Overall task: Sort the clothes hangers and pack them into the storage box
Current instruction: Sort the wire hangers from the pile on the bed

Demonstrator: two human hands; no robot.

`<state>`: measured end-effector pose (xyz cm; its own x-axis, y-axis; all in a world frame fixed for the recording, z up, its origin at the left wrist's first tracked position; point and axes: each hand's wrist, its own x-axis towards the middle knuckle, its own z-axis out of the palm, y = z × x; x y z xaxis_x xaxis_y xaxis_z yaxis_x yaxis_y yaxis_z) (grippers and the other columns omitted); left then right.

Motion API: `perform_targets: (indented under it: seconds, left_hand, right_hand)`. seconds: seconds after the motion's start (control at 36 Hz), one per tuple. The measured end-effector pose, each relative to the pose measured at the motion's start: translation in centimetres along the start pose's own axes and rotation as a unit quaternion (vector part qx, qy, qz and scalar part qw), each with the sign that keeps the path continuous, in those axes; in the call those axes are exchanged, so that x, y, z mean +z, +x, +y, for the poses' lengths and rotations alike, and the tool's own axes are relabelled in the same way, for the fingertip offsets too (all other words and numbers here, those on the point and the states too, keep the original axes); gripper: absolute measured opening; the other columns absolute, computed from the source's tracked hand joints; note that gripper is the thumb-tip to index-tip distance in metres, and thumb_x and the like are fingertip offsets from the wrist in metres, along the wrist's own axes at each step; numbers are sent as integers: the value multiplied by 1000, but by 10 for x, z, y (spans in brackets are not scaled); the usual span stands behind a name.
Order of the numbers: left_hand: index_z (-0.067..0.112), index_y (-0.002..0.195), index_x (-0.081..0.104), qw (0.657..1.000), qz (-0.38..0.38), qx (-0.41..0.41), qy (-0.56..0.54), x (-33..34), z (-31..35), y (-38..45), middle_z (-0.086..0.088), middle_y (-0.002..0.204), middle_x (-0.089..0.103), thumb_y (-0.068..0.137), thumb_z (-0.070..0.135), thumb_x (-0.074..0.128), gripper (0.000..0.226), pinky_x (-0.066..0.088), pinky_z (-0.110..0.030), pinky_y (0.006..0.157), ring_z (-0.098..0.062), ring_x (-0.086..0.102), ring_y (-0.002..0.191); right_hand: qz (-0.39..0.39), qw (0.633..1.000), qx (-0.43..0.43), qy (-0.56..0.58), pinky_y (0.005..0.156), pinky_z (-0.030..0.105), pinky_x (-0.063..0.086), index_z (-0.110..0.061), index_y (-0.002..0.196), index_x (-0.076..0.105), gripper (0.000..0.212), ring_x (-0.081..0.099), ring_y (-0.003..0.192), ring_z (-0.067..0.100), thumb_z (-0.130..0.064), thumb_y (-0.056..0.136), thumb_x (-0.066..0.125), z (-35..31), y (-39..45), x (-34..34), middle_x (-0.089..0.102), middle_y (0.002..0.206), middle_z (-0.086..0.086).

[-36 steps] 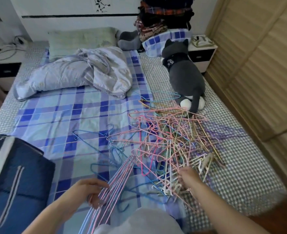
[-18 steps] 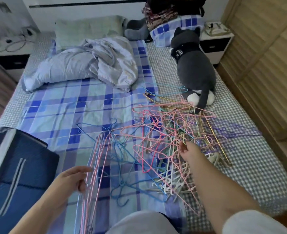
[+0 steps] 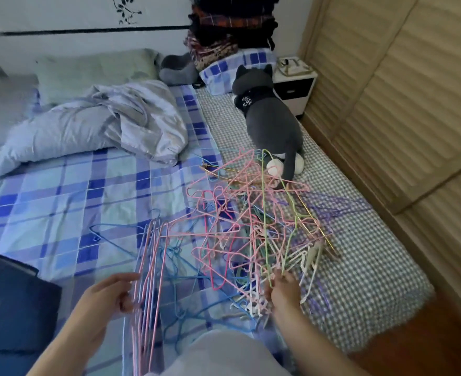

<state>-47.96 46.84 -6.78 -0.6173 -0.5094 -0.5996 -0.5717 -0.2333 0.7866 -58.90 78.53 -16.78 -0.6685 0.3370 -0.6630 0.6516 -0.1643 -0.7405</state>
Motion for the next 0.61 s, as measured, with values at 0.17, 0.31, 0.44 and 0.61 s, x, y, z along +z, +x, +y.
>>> perform_targets:
  seconds: [0.17, 0.31, 0.44, 0.61]
  left_hand:
    - [-6, 104, 70, 998, -13, 42, 35, -1, 8, 2, -10, 49, 48, 96, -10, 48, 24, 48, -39, 71, -16, 43, 40]
    - [-7, 100, 70, 998, -20, 57, 31, 0, 11, 4, -10, 49, 48, 94, -12, 48, 23, 38, -31, 53, -15, 44, 38]
    - [-9, 101, 70, 998, -20, 48, 20, -1, 10, 8, -9, 48, 48, 94, -12, 48, 23, 40, -36, 62, -16, 43, 39]
    - [-5, 104, 71, 999, -32, 25, -9, -10, 14, 16, -9, 49, 48, 98, -7, 49, 23, 47, -67, 94, -19, 44, 41]
  right_hand:
    - [34, 994, -81, -71, 34, 21, 35, -8, 109, 61, 21, 49, 46, 15, -17, 107, 43, -10, -8, -16, 61, 77, 9]
    - [29, 978, -179, -107, 39, 25, 40, -11, 111, 58, 23, 49, 41, 11, -18, 109, 36, -39, -8, -16, 57, 87, 14]
    - [33, 955, -253, -149, 53, 30, 51, -11, 132, 55, 32, 60, 67, 15, -19, 109, 35, -72, -15, -8, 58, 111, -3]
    - [-25, 940, -292, -173, 46, 28, 48, -15, 125, 61, 29, 59, 52, 11, -23, 108, 38, -99, -9, 5, 68, 109, 9]
